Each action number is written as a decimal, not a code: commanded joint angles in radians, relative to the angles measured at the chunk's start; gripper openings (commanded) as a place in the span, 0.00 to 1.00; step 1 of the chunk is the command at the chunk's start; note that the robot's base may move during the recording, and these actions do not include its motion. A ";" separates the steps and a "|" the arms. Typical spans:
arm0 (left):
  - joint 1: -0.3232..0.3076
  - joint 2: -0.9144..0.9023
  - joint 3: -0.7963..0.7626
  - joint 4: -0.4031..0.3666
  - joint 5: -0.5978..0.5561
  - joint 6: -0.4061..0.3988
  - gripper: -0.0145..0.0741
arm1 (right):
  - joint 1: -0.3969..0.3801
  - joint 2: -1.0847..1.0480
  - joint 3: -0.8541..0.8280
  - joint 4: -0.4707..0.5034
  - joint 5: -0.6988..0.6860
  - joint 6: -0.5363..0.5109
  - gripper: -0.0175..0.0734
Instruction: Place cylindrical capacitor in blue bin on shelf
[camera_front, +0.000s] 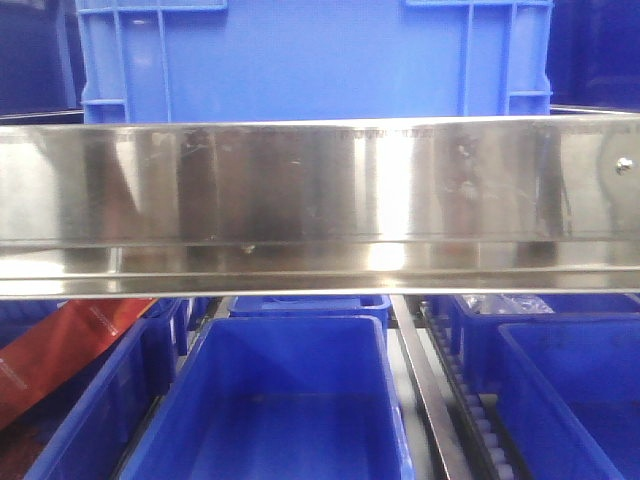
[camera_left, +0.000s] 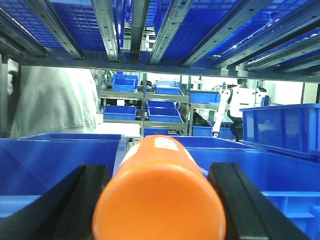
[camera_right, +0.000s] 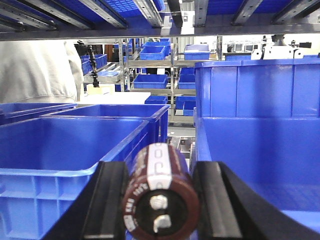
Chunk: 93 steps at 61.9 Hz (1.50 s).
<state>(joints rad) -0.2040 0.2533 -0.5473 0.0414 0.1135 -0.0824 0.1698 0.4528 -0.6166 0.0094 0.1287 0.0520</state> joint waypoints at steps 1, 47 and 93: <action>0.002 -0.004 0.001 0.001 -0.025 -0.005 0.04 | 0.001 -0.007 0.002 -0.009 -0.032 0.001 0.01; 0.002 -0.003 0.001 0.001 -0.028 -0.005 0.04 | 0.001 -0.007 0.002 -0.002 -0.042 0.001 0.01; 0.000 0.223 -0.131 -0.007 -0.034 -0.003 0.04 | 0.014 0.137 -0.110 -0.059 -0.057 -0.009 0.01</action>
<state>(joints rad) -0.2040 0.3982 -0.6211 0.0362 0.1075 -0.0824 0.1721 0.5310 -0.6779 -0.0319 0.1046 0.0499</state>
